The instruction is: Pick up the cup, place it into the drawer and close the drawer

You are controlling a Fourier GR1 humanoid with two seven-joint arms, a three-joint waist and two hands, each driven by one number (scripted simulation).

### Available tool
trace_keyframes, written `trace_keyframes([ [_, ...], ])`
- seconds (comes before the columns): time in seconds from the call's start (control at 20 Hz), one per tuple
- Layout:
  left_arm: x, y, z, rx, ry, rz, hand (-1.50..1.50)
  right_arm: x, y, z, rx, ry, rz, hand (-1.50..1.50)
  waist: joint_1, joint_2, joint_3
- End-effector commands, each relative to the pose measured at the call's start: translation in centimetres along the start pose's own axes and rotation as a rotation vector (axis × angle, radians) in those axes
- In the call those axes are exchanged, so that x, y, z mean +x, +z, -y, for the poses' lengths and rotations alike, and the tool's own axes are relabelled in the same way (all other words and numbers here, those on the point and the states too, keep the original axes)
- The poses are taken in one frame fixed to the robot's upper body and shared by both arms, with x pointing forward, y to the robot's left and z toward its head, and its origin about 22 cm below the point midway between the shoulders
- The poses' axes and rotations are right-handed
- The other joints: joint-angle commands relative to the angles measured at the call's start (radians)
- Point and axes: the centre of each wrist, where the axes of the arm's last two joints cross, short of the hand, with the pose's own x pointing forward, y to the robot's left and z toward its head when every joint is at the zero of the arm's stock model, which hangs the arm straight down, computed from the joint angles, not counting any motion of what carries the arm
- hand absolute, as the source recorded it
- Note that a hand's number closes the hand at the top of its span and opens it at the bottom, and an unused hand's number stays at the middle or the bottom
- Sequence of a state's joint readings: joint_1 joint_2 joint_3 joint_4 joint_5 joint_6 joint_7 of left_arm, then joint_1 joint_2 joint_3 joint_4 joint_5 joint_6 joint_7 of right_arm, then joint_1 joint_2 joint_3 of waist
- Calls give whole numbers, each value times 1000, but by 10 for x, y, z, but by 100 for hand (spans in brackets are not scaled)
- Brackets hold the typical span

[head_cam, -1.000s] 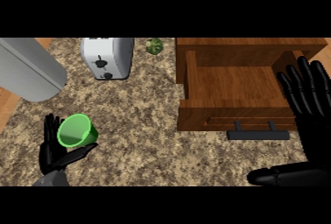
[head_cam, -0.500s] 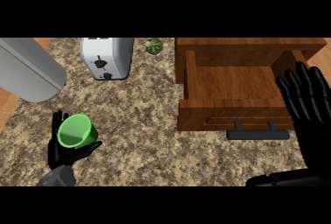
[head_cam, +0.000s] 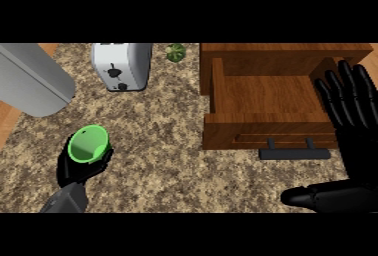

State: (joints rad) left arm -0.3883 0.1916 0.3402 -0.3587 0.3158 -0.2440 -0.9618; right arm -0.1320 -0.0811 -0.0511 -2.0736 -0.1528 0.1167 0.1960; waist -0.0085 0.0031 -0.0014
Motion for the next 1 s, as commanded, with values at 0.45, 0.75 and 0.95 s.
trace_keyframes([
  [0.45, -6, -6, 34, -177, 15, 106, 150, -3, 8, 3, 1, 23, 6, -150, 3, -2, 1],
  [0.75, 3, -7, 29, -224, 50, 180, 150, 2, 10, -7, -12, 3, -9, -150, 7, -4, 1],
  [0.95, 15, -17, 52, -316, 99, 219, 150, 1, 15, -8, -22, 13, -4, -150, 12, -7, 2],
])
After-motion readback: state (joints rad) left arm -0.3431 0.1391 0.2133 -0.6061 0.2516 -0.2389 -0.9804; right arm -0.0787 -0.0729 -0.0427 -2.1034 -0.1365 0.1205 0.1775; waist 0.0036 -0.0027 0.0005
